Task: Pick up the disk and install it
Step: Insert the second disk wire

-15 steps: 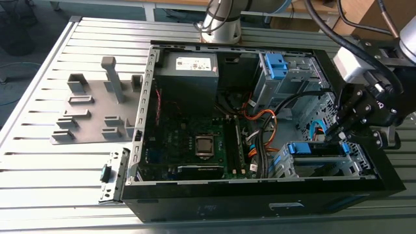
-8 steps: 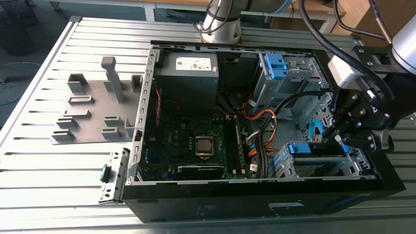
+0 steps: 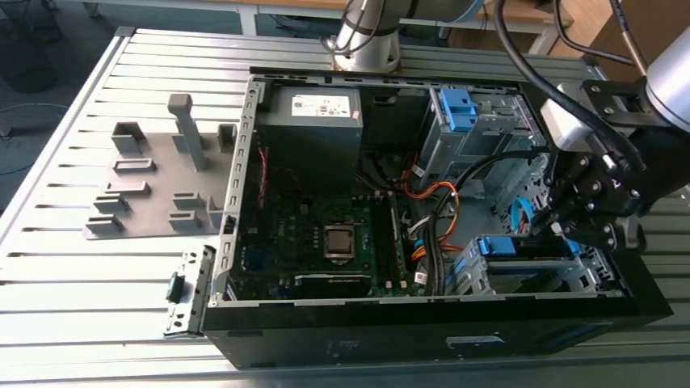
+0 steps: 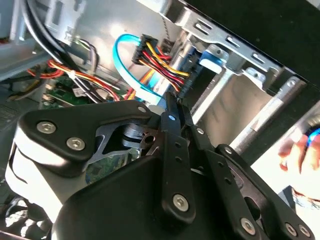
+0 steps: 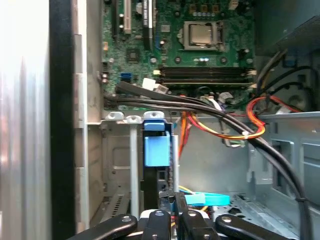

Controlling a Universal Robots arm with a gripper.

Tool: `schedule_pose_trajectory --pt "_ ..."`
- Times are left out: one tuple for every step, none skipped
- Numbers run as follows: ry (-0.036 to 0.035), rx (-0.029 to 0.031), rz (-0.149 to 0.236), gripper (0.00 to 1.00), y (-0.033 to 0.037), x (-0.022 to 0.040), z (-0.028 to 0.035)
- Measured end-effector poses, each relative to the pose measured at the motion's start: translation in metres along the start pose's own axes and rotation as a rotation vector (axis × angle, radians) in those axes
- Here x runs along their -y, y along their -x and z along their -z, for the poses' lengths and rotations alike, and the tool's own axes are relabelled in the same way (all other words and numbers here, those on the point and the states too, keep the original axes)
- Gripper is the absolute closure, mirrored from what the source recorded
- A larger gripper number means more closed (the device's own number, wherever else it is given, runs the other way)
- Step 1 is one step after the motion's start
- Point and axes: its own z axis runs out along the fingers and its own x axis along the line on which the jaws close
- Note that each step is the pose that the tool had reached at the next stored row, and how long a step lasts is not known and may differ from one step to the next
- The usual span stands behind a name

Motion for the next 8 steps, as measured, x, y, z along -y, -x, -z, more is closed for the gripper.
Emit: schedule_pose_trajectory --pt "0.0004 0.0133 0.000 0.84 -0.0002 0.0000 0.0000" --pt "0.0006 0.0209 0.000 0.84 -0.0007 0.0000 0.0000" --pt "0.0008 0.0261 0.000 0.84 -0.0016 0.0000 0.0000" --pt "0.0009 0.0308 0.001 0.84 -0.0030 0.0001 0.0001" --pt "0.0010 0.0341 0.001 0.84 -0.0046 0.0002 0.0002" --pt "0.0011 0.0360 0.001 0.84 -0.0062 0.0002 0.0002" --pt "0.0011 0.0372 0.001 0.84 -0.0077 0.0002 0.0002" --pt "0.0011 0.0381 0.001 0.84 -0.0090 0.0003 0.0000"
